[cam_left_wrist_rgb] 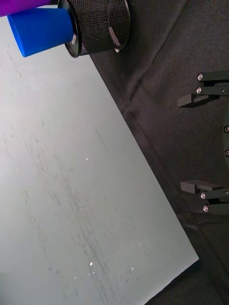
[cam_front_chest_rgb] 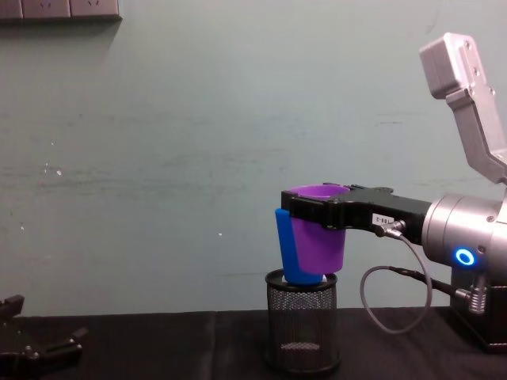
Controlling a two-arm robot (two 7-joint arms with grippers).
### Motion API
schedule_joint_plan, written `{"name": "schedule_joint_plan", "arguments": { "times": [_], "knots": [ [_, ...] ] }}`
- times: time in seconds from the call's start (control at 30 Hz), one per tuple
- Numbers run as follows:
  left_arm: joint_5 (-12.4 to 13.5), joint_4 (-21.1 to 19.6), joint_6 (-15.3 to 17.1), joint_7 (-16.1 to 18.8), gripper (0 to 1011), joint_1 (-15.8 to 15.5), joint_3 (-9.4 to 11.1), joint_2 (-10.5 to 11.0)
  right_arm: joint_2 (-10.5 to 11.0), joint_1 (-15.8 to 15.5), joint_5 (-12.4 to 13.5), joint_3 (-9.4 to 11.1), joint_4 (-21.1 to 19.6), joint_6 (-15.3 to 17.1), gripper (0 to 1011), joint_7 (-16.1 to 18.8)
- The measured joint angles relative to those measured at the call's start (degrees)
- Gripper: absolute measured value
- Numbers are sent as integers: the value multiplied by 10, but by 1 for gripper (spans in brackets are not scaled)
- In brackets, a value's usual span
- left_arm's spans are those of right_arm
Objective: Pick up one cup with a gripper and tap it against the other cup.
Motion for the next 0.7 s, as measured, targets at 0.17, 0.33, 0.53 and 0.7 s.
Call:
{"name": "schedule_joint_plan", "arguments": {
  "times": [0.17, 0.33, 0.53, 0.7],
  "knots": [
    [0, 0, 0, 0, 1000, 0, 0, 0, 0, 0, 0, 0, 0, 0, 744, 0],
    [0, 0, 0, 0, 1000, 0, 0, 0, 0, 0, 0, 0, 0, 0, 744, 0],
    [0, 0, 0, 0, 1000, 0, 0, 0, 0, 0, 0, 0, 0, 0, 744, 0],
    [0, 0, 0, 0, 1000, 0, 0, 0, 0, 0, 0, 0, 0, 0, 744, 0]
  ]
}}
